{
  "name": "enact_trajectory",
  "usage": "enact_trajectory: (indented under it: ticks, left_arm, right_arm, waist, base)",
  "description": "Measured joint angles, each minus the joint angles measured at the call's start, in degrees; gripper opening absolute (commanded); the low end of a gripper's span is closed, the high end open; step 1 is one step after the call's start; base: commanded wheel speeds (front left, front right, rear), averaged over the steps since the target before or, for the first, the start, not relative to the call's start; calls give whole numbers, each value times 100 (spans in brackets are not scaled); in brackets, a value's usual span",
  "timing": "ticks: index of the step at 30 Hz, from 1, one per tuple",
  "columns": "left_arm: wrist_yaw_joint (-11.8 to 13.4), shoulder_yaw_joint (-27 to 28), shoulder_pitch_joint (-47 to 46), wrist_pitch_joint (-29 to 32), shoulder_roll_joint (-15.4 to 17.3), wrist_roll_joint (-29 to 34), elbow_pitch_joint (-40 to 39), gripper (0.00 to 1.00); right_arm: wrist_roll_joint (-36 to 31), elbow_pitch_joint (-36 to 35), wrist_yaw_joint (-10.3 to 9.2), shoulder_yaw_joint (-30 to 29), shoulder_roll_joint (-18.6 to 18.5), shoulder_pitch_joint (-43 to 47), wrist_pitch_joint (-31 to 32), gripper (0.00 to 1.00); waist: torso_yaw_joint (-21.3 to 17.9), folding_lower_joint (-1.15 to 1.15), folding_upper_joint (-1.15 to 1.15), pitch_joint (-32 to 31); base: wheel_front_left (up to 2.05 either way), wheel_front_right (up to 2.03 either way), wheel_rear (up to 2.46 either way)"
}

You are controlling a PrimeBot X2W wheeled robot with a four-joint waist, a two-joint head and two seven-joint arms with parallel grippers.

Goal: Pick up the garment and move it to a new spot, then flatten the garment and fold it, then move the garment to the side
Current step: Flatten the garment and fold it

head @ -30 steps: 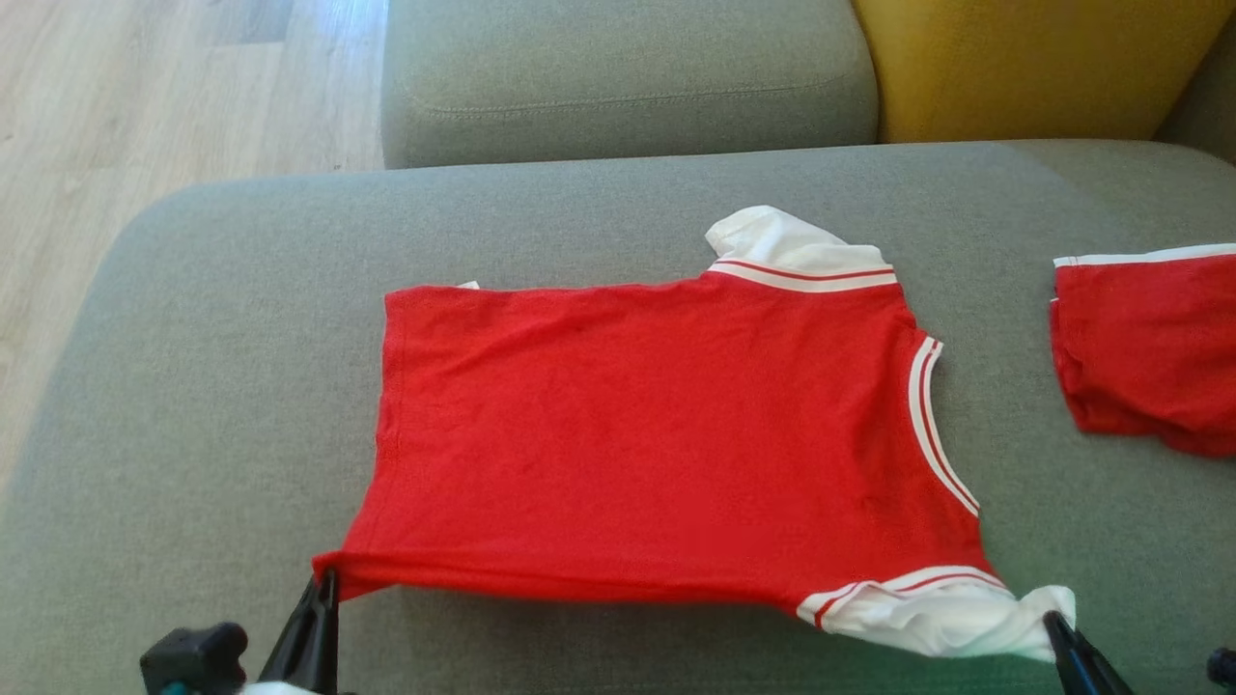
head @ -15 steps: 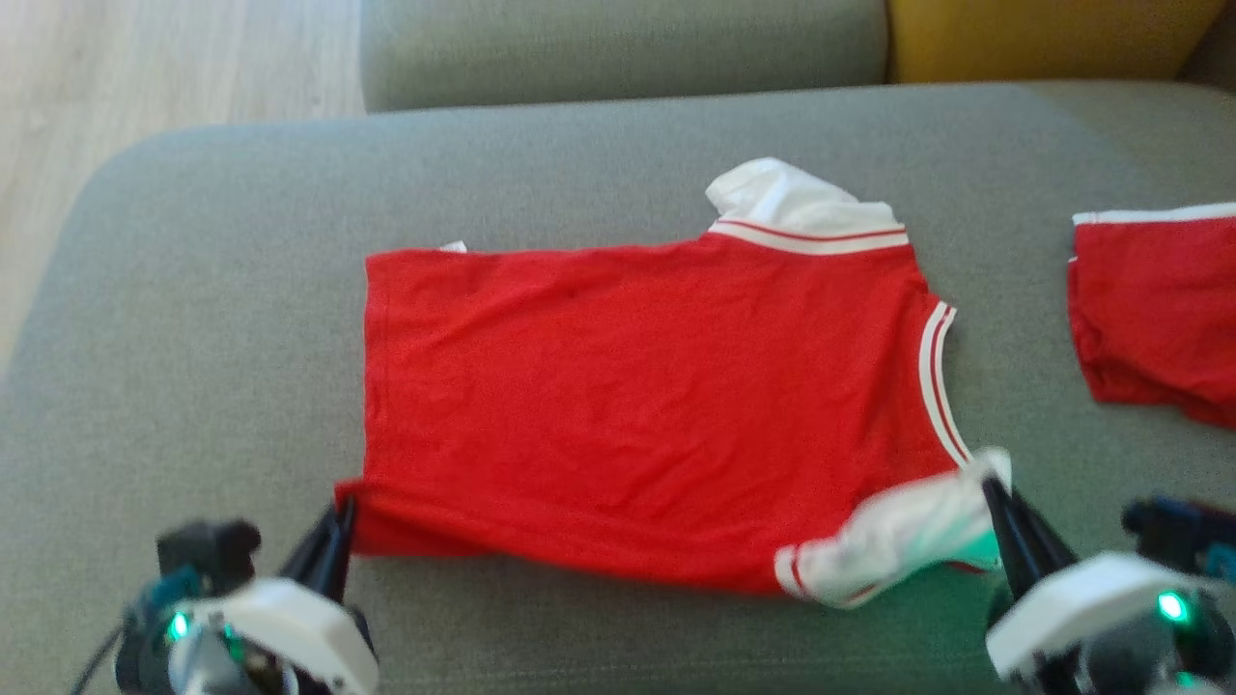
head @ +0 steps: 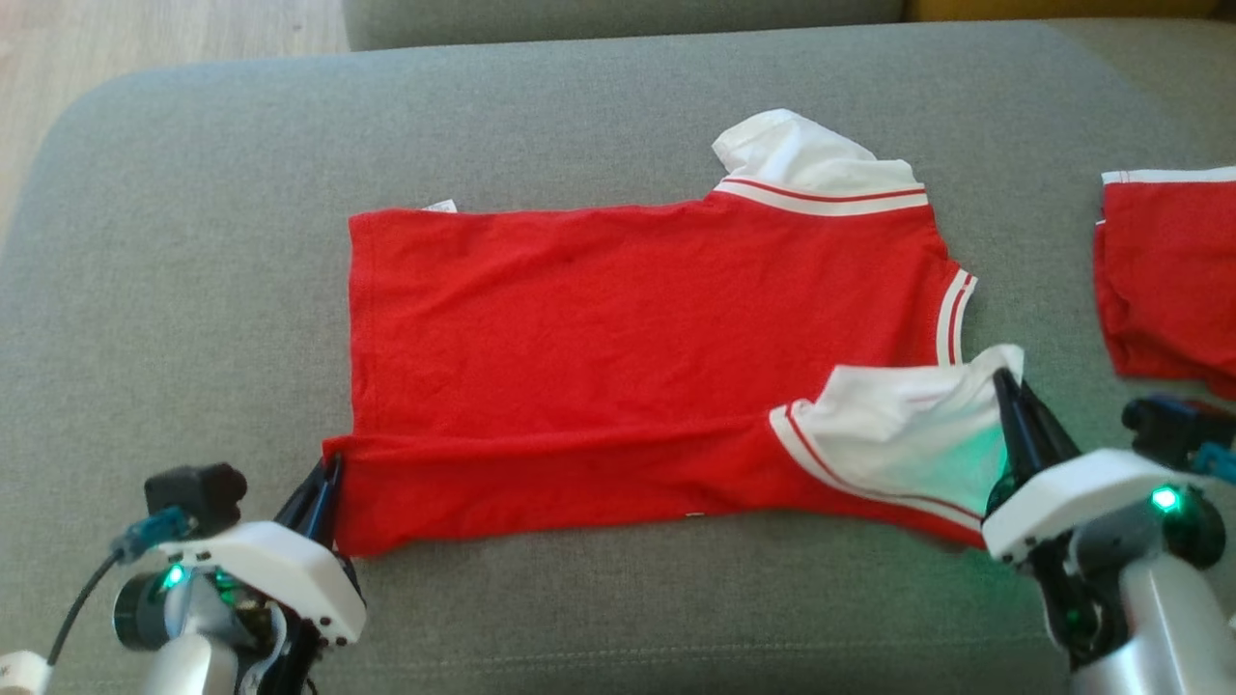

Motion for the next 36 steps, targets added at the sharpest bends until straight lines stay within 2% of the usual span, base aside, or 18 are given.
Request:
enact_trajectory:
  ticks: [3, 8, 9, 10, 11, 12, 13, 18, 24, 30, 36]
  left_arm:
    - [-4, -1, -111, -5, -5, -40, 125, 0]
    - [-66, -43, -316, -58, -23, -40, 335, 0]
    - [-94, -48, -352, -89, -32, -41, 392, 36]
    - [-103, -55, -382, -134, -41, -41, 448, 98]
    - [-104, -63, -400, -170, -44, -40, 506, 100]
    - [-112, -65, -411, -208, -46, -41, 558, 100]
    - [-142, -67, -415, -249, -46, -40, 609, 100]
    - [-19, -35, -401, -905, -135, 16, 639, 100]
    - [319, 21, -131, -1860, -258, 326, 301, 100]
    - [467, 46, 300, -2090, -353, 620, -160, 100]
    - [491, 26, 655, -2119, -381, 728, -261, 100]
  right_arm:
    - [8, 385, 0, 75, -126, -266, -43, 0]
    - [70, 951, 0, 275, -133, -540, -103, 0]
    - [100, 1054, 0, 298, -133, -575, -125, 0]
    - [119, 1166, 0, 312, -129, -602, -145, 0]
    - [130, 1259, 0, 334, -131, -624, -152, 38]
    - [155, 1315, 0, 356, -131, -641, -202, 93]
    - [164, 1344, 0, 391, -131, -644, -266, 100]
    - [136, 1272, 0, 506, -131, -624, -826, 100]
    - [-399, 580, 0, 485, -112, -347, -1577, 100]
    - [-988, -85, 0, 437, -33, 302, -1756, 100]
    - [-1239, -517, 0, 411, 82, 841, -1706, 100]
  waist:
    - [-3, 0, 0, 63]
    - [19, 0, 0, 186]
    - [22, 0, 0, 206]
    - [27, 0, 0, 220]
    - [30, 0, 0, 231]
    - [33, 0, 0, 238]
    - [34, 0, 0, 238]
    - [15, 0, 0, 161]
    - [-15, 0, 0, -7]
    - [-2, 0, 0, -255]
    - [12, 0, 0, -437]
  base:
    - [0, 0, 0]
    - [0, 0, 0]
    - [0, 0, 0]
    - [0, 0, 0]
    - [0, 0, 0]
    - [0, 0, 0]
    - [0, 0, 0]
    - [0, 0, 0]
    - [0, 0, 0]
    - [0, 0, 0]
    - [0, 0, 0]
